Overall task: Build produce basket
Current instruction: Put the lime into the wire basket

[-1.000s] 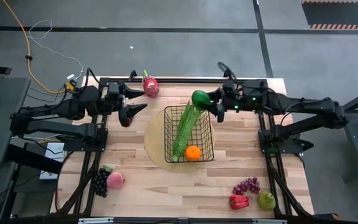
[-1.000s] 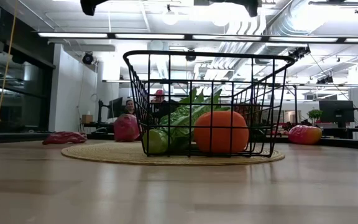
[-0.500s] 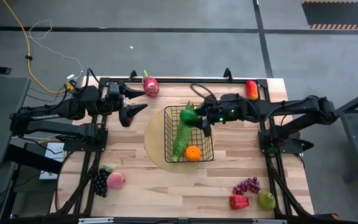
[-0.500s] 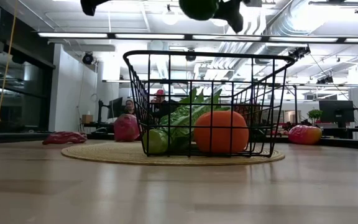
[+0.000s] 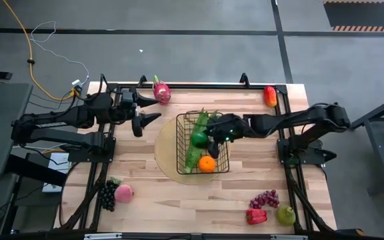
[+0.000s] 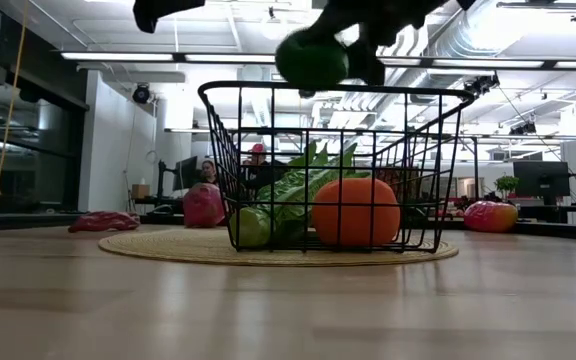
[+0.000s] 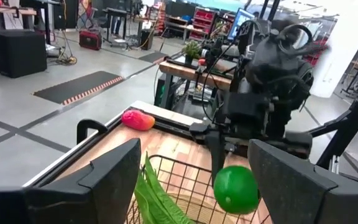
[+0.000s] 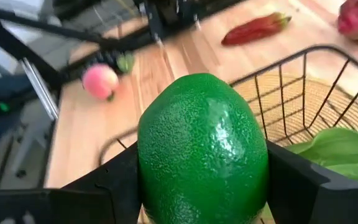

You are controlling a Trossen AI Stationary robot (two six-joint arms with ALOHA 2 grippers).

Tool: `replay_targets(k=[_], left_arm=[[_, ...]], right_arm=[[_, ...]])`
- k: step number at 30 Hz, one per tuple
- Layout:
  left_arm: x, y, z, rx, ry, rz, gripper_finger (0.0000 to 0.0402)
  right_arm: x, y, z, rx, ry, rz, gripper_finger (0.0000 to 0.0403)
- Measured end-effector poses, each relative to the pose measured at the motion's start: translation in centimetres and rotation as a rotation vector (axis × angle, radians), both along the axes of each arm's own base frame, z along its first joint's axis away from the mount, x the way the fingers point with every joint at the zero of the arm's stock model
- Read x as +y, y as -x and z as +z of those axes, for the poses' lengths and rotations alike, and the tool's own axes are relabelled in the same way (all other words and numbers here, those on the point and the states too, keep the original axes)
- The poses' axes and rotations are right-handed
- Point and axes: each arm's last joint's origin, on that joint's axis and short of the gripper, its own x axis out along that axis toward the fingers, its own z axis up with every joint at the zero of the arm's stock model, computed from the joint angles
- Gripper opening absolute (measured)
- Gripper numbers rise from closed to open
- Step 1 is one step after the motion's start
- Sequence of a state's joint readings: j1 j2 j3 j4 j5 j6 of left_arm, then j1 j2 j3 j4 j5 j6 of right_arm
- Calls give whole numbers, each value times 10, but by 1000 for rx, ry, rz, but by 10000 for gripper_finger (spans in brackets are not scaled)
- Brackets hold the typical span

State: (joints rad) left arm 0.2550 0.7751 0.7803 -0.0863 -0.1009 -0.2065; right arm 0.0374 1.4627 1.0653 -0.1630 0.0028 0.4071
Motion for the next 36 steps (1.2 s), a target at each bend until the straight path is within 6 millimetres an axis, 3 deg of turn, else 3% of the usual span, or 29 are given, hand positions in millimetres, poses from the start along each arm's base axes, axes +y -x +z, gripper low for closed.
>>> replay_targets(k=[14, 36], left_arm=[[0, -1, -1, -2, 18, 2, 284], [1, -1, -1, -1, 17, 21, 284]], right_arm=[[0, -8, -31, 161, 121, 20, 248], [-3, 9, -44, 389, 350, 143, 248]])
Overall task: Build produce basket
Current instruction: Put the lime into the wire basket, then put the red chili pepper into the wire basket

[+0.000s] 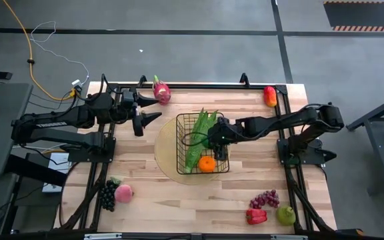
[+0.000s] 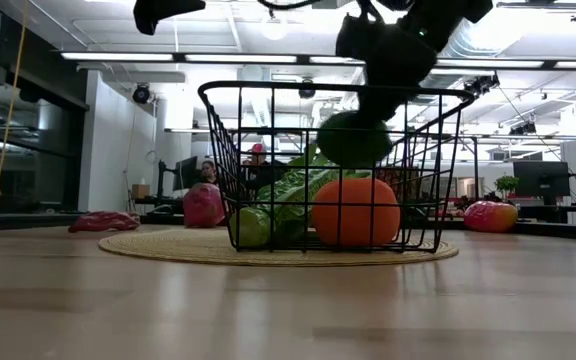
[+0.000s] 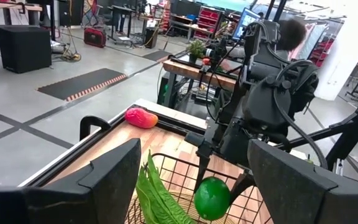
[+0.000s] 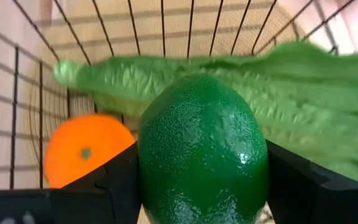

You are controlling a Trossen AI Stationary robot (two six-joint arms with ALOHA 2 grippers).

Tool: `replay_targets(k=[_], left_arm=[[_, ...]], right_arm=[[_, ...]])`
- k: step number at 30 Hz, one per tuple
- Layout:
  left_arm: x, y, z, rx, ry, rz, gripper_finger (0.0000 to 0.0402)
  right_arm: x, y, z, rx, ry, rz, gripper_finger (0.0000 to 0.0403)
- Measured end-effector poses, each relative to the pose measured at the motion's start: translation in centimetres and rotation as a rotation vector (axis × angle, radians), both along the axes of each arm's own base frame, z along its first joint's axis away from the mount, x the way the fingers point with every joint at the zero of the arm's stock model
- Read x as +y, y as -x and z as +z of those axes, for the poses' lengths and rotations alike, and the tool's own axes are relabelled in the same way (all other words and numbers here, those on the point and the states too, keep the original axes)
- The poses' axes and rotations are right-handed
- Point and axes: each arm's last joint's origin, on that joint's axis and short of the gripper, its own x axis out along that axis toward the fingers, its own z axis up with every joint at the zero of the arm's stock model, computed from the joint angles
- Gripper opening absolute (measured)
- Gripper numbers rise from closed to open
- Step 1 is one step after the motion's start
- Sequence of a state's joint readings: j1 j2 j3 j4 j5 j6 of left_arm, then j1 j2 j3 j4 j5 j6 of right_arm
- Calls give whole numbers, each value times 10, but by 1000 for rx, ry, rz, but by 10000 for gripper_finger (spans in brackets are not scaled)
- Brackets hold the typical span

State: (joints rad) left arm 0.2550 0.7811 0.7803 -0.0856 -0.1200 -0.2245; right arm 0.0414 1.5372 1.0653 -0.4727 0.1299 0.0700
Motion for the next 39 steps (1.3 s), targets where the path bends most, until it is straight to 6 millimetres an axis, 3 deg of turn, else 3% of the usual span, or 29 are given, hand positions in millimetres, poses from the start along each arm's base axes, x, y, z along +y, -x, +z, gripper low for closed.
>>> replay_targets(k=[15, 20, 24, 29, 32, 35, 39], left_arm=[[0, 0, 0, 0, 0, 0, 284], [0, 0, 0, 0, 0, 0, 284], [0, 0, 0, 1, -1, 12, 284], [1, 0, 0, 1, -2, 19, 284], [1, 0, 0, 0, -2, 20, 284], [1, 0, 0, 1, -2, 20, 284], [0, 0, 0, 1, -2, 21, 284]], right_arm=[[-1, 3, -2, 27, -19, -61, 248], [1, 4, -2, 41, -60, -8, 251], [1, 4, -2, 45, -48, 30, 281], [-1, 4, -1, 56, 12, 20, 359], [-2, 1, 13, 54, 43, 3, 392], [-7, 0, 34, 76, 68, 21, 385], [-17, 9, 76, 89, 76, 25, 380]])
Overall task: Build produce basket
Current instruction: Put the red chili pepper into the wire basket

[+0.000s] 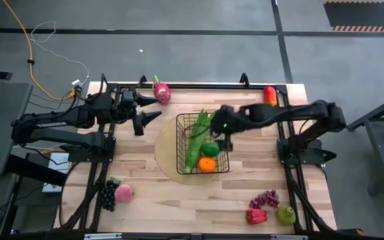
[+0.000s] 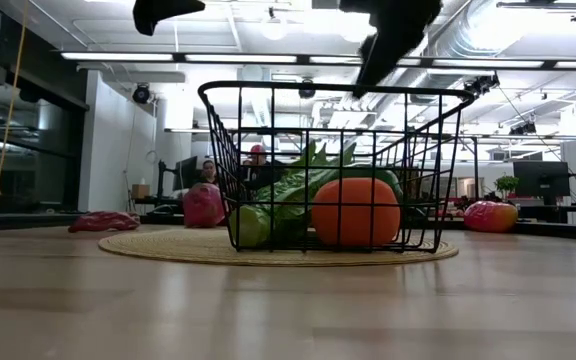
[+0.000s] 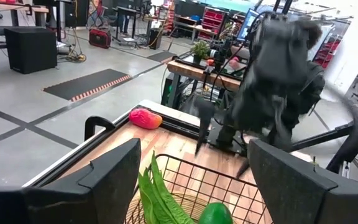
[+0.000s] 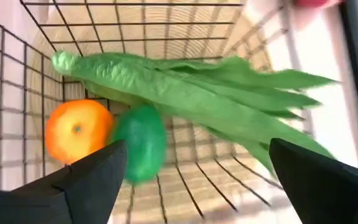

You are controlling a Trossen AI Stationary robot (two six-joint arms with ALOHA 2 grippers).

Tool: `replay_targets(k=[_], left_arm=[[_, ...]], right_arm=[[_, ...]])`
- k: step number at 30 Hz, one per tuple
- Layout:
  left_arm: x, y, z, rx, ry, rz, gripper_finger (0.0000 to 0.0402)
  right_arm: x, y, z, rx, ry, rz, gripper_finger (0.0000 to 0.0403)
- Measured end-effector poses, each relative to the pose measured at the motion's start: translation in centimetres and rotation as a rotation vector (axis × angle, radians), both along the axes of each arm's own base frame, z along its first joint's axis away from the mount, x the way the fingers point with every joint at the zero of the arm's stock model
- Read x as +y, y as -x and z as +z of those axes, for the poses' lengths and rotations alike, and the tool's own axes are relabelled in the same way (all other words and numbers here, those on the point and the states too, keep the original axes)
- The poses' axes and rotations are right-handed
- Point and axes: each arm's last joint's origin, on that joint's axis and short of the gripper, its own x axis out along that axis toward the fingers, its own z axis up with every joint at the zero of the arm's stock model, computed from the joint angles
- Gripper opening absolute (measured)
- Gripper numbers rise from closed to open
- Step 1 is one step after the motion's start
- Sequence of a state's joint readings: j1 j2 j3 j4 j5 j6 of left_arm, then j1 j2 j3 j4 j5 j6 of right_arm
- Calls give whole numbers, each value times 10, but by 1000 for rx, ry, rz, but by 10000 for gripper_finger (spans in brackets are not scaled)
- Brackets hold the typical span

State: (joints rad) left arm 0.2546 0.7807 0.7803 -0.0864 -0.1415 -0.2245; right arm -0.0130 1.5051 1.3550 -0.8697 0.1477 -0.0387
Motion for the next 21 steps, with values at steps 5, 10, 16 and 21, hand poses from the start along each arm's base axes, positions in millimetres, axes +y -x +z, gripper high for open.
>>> replay_targets(k=[5, 10, 16, 21], left_arm=[[0, 0, 0, 0, 0, 2, 284], [0, 0, 0, -4, 9, 2, 284], [0, 0, 0, -16, 36, 10, 284], [0, 0, 0, -18, 40, 14, 284]], right_arm=[[-13, 32, 31, -181, -50, -117, 382], [-14, 73, 19, -482, -139, -214, 383], [-12, 103, 3, -985, -371, -309, 383], [-10, 119, 11, -1387, -524, -261, 383]])
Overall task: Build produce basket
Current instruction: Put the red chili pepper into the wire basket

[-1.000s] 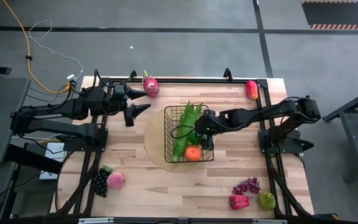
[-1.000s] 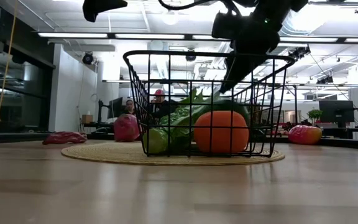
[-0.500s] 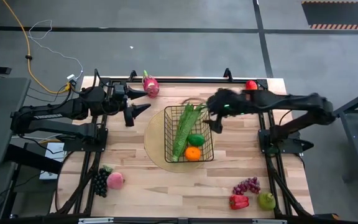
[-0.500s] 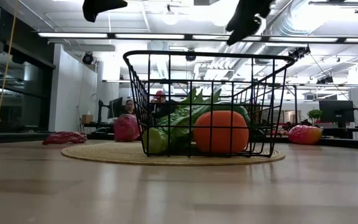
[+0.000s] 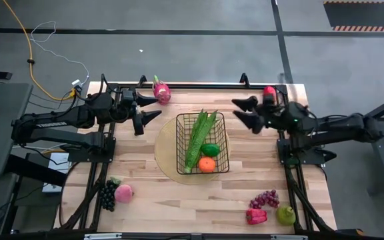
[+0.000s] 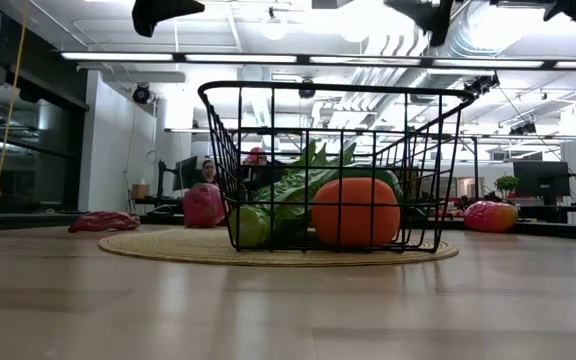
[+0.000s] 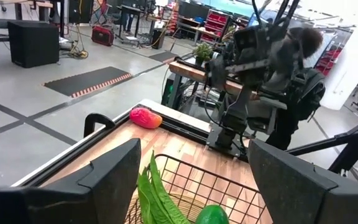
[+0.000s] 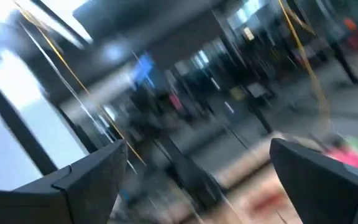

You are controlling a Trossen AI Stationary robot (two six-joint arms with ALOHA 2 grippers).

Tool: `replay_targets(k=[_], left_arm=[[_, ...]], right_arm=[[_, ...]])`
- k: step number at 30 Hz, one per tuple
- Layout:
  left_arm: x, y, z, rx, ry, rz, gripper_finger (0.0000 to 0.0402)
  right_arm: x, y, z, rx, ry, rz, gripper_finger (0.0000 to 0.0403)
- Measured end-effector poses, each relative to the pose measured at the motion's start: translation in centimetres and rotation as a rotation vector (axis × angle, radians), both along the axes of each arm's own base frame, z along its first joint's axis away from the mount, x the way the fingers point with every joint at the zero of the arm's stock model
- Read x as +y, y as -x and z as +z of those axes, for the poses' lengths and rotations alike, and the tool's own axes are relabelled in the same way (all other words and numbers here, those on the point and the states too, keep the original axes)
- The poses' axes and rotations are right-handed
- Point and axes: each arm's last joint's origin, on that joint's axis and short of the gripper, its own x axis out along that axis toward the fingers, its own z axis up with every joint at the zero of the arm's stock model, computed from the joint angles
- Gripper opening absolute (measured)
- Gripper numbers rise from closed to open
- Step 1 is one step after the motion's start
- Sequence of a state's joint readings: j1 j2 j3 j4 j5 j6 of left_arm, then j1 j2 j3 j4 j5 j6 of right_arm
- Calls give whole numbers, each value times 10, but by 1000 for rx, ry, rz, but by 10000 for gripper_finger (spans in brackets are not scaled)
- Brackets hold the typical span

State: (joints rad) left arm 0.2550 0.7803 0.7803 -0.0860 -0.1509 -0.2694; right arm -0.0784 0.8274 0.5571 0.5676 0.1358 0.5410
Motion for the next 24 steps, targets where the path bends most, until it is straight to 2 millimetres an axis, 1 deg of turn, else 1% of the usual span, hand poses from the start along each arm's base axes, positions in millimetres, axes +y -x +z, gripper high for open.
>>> replay_targets(k=[2, 4, 6, 12, 16, 18, 20, 22, 24], left_arm=[[0, 0, 0, 0, 0, 0, 284], [0, 0, 0, 0, 0, 0, 284], [0, 0, 0, 0, 0, -1, 284], [0, 0, 0, -23, 50, 8, 284], [3, 1, -2, -41, 155, 116, 284], [5, -1, -5, 33, 215, 214, 284], [10, -1, -12, 181, 265, 353, 284], [19, 0, -20, 328, 345, 501, 284], [31, 3, -34, 476, 441, 618, 284]], right_arm=[[1, 5, 2, -82, 33, 5, 383], [2, 7, 4, -108, 88, 18, 383], [2, 6, 4, -86, 114, 24, 383], [2, 2, -1, 9, 118, 31, 383], [2, 2, -1, 8, 115, 22, 383], [1, 2, -1, 10, 104, -2, 383], [0, 2, -1, 16, 94, -17, 383], [0, 2, -2, 24, 92, -21, 383], [0, 2, -2, 28, 89, -20, 383]])
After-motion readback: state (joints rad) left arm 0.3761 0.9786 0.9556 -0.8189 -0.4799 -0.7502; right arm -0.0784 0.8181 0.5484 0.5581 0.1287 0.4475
